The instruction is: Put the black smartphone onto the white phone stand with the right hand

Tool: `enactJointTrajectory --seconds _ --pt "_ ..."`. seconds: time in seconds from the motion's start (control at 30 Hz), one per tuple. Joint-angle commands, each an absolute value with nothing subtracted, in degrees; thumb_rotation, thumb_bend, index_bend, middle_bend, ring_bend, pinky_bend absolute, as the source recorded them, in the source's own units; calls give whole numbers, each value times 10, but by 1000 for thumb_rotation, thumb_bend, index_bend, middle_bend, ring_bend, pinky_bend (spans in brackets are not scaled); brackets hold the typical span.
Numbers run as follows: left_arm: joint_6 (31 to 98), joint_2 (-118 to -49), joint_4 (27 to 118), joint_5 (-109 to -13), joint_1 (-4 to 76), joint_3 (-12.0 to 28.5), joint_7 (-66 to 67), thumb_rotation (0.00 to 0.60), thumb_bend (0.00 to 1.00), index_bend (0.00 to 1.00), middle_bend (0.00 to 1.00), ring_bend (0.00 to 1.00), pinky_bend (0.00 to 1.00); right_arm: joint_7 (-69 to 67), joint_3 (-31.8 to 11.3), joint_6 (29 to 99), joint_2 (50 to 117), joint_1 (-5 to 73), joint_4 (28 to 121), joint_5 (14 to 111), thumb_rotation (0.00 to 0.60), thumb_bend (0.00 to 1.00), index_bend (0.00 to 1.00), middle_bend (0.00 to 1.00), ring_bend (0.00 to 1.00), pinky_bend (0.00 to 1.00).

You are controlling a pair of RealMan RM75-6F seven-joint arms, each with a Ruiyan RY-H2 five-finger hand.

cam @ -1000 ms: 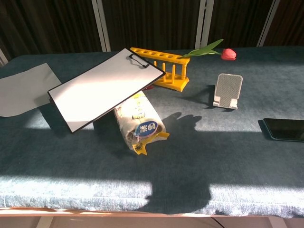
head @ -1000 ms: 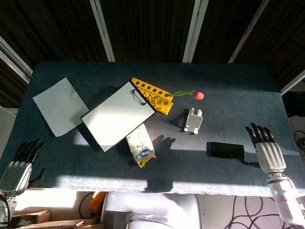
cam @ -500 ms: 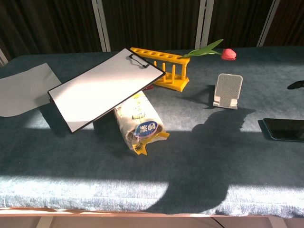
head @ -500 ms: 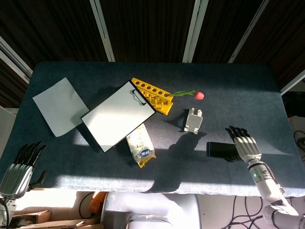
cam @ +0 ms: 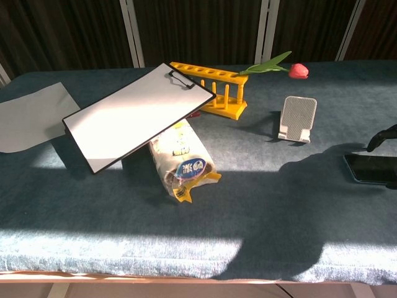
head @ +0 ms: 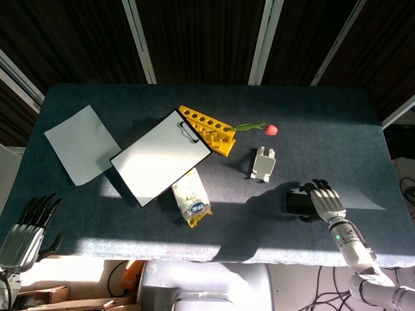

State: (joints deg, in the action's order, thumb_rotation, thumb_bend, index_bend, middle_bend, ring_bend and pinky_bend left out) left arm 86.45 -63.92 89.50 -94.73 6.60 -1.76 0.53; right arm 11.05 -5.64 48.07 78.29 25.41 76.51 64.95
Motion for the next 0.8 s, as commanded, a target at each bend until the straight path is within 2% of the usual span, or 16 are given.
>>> enactJointTrajectory --seconds 0.03,0.6,0.7,0.8 --pt "865 -639 895 -947 66 -18 5 600 367 0 0 0 29 111 -55 479 784 255 763 648 600 318 390 302 113 83" --pt "866 -639 895 -948 65 -17 5 600 366 0 0 0 29 130 -44 470 793 264 750 623 600 322 407 308 126 90" --pt "867 -639 894 -948 65 -18 4 600 366 0 0 0 29 130 -43 473 794 265 750 623 600 323 451 315 154 93" --pt "866 -639 895 -948 65 -17 5 600 366 0 0 0 29 130 -42 477 795 265 750 625 600 324 549 369 228 113"
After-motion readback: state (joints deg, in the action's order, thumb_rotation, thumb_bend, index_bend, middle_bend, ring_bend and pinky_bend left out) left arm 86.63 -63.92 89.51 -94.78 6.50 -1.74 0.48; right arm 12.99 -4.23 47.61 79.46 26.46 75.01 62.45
